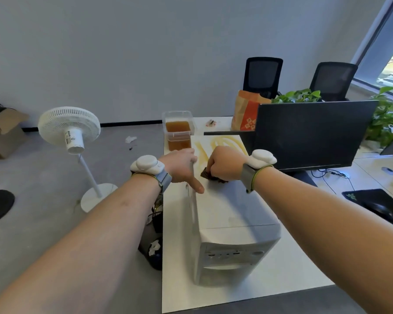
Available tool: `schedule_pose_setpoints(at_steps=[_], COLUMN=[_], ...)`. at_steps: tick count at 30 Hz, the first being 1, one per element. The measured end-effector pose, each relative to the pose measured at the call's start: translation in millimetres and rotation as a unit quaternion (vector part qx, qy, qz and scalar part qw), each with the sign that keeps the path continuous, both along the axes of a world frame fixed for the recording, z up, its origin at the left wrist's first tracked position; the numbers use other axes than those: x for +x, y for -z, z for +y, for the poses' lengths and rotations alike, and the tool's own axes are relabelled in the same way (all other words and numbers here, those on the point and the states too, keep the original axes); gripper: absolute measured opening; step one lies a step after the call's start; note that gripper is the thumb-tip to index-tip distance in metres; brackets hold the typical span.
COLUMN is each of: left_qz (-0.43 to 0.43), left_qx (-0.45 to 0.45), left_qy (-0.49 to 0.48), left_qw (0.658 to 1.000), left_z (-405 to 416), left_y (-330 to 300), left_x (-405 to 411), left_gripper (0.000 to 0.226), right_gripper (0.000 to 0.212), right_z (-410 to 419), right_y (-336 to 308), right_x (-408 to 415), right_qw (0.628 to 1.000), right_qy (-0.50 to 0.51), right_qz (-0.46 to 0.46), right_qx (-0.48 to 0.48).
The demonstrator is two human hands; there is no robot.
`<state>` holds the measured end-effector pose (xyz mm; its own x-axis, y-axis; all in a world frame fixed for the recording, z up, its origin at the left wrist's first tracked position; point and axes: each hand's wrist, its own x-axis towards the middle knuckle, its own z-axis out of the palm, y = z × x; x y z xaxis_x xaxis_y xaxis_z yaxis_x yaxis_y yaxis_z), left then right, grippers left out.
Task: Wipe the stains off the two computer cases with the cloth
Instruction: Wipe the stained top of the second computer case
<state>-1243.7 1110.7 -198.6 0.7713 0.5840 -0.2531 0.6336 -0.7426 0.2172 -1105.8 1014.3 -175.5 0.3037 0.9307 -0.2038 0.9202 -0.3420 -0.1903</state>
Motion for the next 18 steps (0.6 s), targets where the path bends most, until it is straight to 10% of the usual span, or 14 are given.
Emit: schedule_pose_setpoints(at_steps=[18], left_qz=[0.021], left_qx=[-0.013], left_qy=[-0.059], left_qw=[0.998], left_z=[11], left_y=[4], left_x=[6], left_gripper=[0.121], right_gripper=[0.036], right_z=[28], right_y=[19], right_x=[-10], right_qw=[0.994], right_qy=[-0.061], right_qz=[-0.078], right_qx=[0.047])
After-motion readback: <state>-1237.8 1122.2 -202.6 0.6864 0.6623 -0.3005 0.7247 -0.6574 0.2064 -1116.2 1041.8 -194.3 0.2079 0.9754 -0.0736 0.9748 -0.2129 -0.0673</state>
